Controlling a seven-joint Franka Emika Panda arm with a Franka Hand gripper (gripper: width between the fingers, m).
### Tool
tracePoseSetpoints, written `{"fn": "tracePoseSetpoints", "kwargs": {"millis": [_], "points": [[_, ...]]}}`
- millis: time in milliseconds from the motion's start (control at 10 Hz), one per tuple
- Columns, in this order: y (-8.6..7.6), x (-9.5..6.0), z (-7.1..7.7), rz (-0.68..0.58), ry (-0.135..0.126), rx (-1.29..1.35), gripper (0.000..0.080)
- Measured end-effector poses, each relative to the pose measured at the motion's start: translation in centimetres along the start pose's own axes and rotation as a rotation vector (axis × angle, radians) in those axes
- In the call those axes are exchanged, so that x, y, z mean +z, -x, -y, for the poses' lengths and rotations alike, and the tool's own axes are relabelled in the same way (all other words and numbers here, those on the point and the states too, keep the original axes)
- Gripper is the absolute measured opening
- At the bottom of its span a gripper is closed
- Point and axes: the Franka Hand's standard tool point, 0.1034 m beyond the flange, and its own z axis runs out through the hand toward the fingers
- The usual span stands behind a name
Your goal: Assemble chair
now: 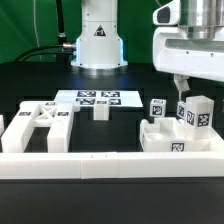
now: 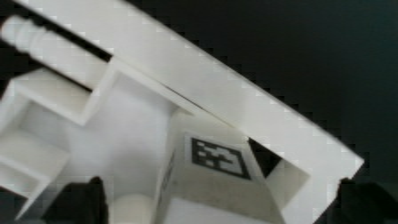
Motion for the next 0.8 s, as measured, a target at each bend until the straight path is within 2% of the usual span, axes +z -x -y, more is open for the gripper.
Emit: {"fn": "tracePoseSetpoints", "kwargs": {"millis": [800], "points": [[-0.48, -0.09, 0.16, 0.003, 0.028, -0.767, 0.0649]]}}
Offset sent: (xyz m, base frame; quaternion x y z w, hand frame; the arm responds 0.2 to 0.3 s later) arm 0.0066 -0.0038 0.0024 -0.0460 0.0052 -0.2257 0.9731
